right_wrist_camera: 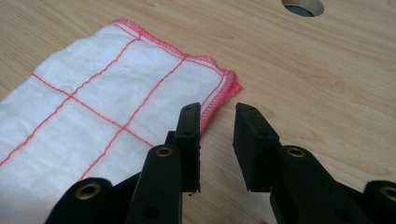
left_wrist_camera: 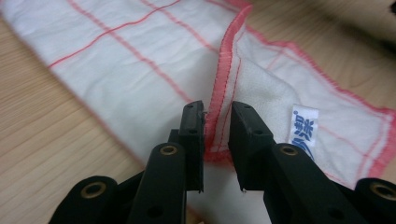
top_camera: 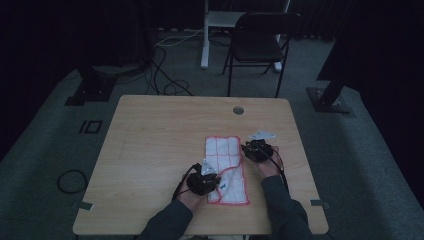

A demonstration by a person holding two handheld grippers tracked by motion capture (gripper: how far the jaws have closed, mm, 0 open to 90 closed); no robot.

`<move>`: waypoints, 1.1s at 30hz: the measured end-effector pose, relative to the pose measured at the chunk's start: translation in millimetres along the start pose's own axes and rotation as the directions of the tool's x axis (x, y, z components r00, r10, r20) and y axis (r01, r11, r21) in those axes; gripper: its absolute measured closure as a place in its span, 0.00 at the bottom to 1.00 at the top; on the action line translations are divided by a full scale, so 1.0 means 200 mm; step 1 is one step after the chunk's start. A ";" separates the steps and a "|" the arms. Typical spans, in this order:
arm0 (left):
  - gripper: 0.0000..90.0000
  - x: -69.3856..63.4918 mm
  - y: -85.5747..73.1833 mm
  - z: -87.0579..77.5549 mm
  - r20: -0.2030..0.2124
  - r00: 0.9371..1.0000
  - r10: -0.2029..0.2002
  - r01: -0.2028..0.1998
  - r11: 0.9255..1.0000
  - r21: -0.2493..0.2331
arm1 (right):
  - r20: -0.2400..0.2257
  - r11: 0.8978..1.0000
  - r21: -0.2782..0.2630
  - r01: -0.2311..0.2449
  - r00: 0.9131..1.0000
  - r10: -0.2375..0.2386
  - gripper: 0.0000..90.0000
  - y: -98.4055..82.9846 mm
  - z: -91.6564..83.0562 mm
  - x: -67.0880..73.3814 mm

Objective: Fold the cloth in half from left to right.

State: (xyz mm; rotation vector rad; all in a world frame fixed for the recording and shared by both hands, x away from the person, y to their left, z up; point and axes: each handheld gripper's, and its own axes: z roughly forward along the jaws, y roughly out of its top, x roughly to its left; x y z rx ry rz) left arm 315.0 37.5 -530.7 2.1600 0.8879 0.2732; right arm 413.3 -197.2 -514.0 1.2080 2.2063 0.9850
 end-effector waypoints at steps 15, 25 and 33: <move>0.80 -0.14 0.08 -0.07 0.131 0.990 0.060 -0.047 0.994 -0.104 | 0.007 1.000 -0.011 0.002 1.000 -0.002 0.79 0.00 -0.04 -0.02; 0.78 -0.11 0.09 -0.10 0.117 0.992 0.045 -0.030 0.991 -0.127 | 0.006 1.000 -0.011 -0.001 1.000 0.001 0.78 0.00 -0.03 -0.02; 0.73 -0.08 0.12 -0.14 0.095 0.995 0.031 -0.016 0.987 -0.158 | 0.008 1.000 -0.009 -0.004 1.000 0.004 0.77 0.00 -0.03 -0.03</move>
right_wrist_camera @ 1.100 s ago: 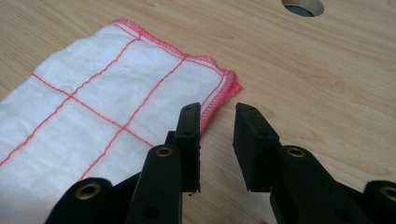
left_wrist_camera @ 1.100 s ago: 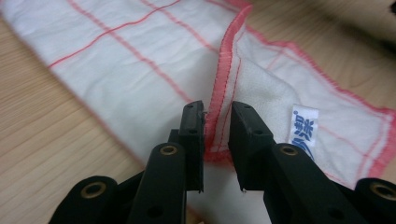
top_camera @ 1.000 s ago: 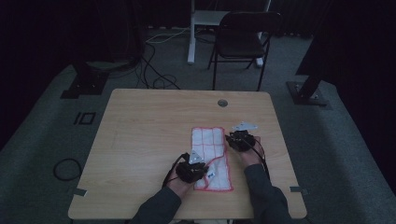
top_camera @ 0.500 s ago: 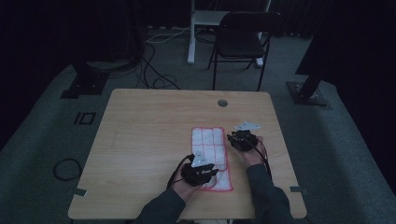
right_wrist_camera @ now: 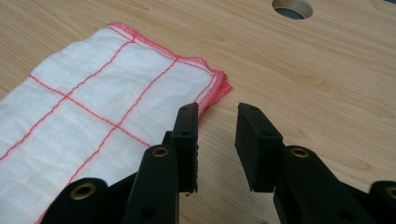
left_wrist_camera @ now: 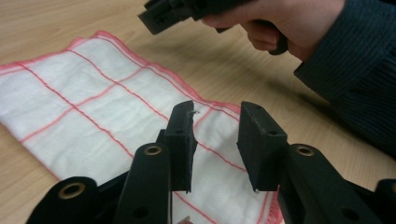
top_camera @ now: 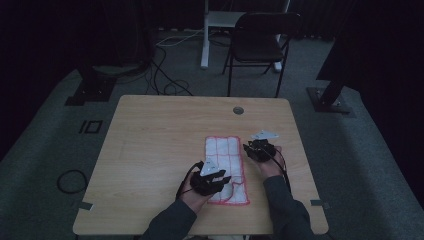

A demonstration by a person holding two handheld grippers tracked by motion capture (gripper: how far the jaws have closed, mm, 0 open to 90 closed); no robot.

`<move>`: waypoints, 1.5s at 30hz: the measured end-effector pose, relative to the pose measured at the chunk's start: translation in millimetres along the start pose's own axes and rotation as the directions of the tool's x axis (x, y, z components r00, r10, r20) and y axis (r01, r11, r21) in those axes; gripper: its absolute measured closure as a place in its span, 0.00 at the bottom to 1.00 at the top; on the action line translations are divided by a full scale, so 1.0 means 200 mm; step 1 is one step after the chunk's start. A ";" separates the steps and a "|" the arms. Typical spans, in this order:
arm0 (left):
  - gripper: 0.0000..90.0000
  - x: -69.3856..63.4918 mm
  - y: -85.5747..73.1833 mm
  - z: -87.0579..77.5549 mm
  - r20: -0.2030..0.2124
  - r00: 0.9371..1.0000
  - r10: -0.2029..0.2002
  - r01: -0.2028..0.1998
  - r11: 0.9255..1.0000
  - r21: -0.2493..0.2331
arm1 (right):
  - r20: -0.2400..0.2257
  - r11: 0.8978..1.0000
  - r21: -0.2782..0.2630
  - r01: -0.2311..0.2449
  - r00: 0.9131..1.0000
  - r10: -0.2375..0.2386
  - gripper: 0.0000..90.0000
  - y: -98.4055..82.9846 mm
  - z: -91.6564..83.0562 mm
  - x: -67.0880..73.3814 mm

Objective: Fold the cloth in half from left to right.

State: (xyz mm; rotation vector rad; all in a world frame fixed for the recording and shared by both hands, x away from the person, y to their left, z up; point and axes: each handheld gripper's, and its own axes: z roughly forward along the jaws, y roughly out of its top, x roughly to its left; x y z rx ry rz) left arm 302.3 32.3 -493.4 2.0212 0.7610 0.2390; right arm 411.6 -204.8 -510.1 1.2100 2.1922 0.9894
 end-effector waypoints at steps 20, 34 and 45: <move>0.67 0.17 -0.03 0.00 -0.090 0.995 -0.050 0.051 0.999 0.008 | -0.008 1.000 -0.005 0.003 1.000 -0.003 0.74 0.00 0.00 0.01; 0.67 0.38 -0.03 -0.04 -0.183 0.979 -0.087 0.086 0.996 -0.016 | -0.018 1.000 -0.002 -0.012 1.000 0.011 0.72 -0.03 0.01 0.02; 0.67 0.48 -0.05 0.00 -0.217 0.969 -0.119 0.122 0.993 -0.002 | -0.026 1.000 -0.004 -0.023 0.999 0.023 0.72 -0.04 0.02 0.01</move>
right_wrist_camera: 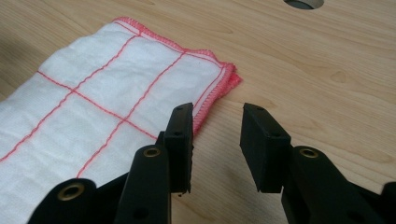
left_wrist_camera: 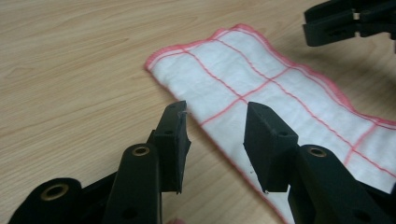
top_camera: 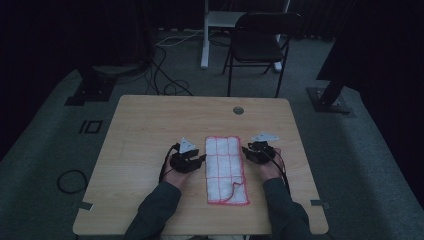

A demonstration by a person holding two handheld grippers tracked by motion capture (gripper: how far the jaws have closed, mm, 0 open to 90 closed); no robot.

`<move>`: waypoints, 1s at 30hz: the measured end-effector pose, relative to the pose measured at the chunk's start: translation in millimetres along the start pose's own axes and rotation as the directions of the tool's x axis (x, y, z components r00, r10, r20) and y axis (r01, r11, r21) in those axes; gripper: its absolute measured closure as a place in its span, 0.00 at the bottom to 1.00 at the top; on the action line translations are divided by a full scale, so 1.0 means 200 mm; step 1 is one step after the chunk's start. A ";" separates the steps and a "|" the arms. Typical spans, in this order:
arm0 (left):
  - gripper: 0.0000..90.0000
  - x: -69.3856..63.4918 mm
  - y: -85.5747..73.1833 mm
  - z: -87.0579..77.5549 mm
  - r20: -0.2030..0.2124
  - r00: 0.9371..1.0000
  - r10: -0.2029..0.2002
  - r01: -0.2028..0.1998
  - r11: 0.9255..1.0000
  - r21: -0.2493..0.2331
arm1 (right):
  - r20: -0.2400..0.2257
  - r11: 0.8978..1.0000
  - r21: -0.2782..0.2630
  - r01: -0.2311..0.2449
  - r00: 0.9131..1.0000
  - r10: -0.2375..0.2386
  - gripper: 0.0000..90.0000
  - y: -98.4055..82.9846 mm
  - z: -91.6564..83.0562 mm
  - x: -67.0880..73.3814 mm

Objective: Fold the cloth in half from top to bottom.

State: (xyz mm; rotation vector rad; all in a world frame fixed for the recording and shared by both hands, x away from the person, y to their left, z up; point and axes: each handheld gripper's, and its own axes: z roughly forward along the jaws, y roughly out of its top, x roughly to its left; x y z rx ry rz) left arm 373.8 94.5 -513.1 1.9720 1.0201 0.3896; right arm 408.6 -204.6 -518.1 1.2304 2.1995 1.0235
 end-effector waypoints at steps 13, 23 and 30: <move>0.66 0.04 0.06 0.08 -0.012 0.999 -0.040 0.040 0.999 0.015 | -0.006 1.000 0.011 0.001 1.000 -0.001 0.71 0.02 0.06 0.02; 0.66 0.07 0.07 0.16 -0.036 0.997 -0.069 0.071 0.996 0.048 | -0.028 0.999 0.014 -0.050 0.998 0.050 0.70 0.04 0.12 0.03; 0.66 0.08 0.07 0.19 -0.048 0.996 -0.075 0.078 0.995 0.066 | -0.026 0.998 0.020 -0.058 0.998 0.058 0.70 0.06 0.14 0.03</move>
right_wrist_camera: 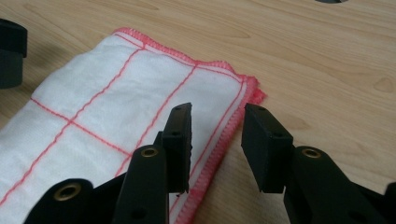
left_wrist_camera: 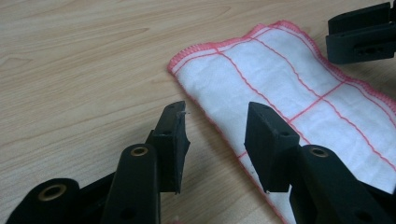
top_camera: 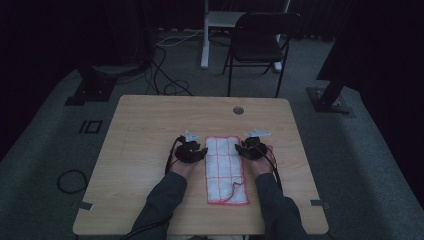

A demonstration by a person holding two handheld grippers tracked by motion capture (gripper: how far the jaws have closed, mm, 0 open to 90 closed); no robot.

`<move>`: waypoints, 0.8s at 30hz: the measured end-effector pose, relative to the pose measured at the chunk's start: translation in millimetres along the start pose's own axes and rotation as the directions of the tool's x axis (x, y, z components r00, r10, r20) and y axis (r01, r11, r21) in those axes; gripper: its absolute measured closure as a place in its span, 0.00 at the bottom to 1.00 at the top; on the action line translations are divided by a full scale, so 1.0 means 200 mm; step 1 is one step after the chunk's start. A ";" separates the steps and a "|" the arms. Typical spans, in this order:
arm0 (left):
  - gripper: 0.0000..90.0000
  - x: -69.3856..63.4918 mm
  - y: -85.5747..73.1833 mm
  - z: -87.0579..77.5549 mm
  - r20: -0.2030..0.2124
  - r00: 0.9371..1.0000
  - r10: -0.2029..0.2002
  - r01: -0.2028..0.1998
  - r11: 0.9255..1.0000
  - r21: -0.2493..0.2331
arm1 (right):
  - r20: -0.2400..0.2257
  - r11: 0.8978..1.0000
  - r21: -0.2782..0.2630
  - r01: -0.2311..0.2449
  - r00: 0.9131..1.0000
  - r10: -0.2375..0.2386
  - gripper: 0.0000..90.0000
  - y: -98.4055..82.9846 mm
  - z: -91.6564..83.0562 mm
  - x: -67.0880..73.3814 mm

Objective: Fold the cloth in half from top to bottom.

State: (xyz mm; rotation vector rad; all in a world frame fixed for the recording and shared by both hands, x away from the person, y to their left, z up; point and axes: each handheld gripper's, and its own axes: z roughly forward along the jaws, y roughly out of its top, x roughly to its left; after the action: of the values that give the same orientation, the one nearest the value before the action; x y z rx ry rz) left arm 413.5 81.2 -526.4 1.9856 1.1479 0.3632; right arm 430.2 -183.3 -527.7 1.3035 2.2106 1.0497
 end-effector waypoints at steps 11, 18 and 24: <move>0.64 0.02 0.01 0.05 -0.002 1.000 -0.027 0.027 1.000 0.003 | 0.006 0.999 0.010 -0.036 0.999 0.036 0.70 0.04 0.05 -0.02; 0.64 0.01 0.02 0.09 -0.013 0.999 -0.032 0.032 0.999 0.018 | 0.007 0.997 0.027 -0.067 0.998 0.067 0.70 0.04 0.08 -0.03; 0.64 0.00 0.02 0.12 -0.024 0.999 -0.038 0.039 0.998 0.041 | 0.017 0.996 0.050 -0.072 0.997 0.071 0.66 0.02 0.11 -0.03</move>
State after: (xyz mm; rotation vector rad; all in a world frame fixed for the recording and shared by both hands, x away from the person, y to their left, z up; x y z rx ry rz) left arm 429.2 68.2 -538.8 1.9974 1.2158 0.3459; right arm 448.6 -177.8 -539.4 1.4174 2.2073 1.0118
